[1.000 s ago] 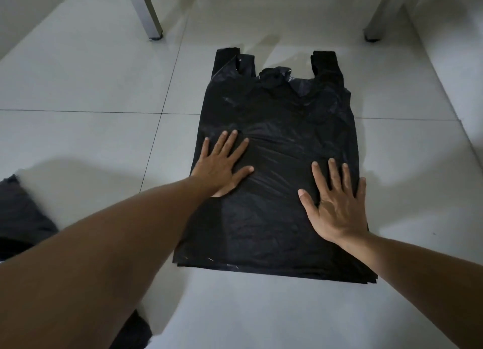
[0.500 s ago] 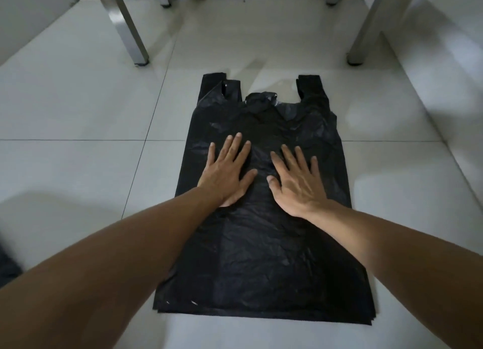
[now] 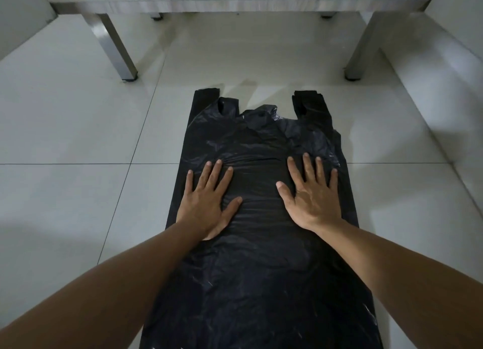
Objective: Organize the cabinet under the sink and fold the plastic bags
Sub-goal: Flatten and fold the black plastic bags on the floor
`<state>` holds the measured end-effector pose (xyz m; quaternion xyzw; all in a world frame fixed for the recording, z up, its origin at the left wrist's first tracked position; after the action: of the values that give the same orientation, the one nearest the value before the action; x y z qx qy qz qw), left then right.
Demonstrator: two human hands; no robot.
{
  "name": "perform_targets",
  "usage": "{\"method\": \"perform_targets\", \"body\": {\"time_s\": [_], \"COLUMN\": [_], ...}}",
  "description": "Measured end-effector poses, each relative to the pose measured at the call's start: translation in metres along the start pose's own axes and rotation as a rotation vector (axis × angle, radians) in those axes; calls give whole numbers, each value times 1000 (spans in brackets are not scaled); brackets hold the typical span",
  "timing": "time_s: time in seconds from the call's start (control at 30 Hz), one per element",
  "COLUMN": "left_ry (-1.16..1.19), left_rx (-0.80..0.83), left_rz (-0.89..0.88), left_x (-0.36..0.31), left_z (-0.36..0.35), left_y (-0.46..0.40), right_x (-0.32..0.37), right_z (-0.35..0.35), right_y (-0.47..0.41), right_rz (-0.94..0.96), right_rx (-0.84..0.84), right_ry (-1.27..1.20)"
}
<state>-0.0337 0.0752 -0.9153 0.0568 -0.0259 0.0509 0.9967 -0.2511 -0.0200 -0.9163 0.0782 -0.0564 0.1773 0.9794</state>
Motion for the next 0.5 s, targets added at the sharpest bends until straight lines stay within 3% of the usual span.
{"method": "perform_targets", "body": {"time_s": [0.2,0.33,0.5], "left_ry": [17,23,8], "left_rx": [20,7,20], "left_rz": [-2,-13,5], "left_x": [-2,-2,1], "left_z": [3,2,2], "left_y": [1,0,3], "right_x": [1,-12,-22], "right_z": [3,12,3], "right_y": [0,7,20], "right_rz": [14,-12,21], "right_rx": [39,-50,26], "right_ry": [-45,-121,-27]}}
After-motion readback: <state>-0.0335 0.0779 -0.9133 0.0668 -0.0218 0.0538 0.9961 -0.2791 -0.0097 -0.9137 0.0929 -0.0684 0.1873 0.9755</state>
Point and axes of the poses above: each hand's wrist, its own y-axis away from the middle knuckle, its own z-axis out of the back of the hand, x = y × z, the point moved 4 cm from there along -y, towards the middle knuckle, and after that the axes turned 5 degrees about -y, right-handed, at the moved point
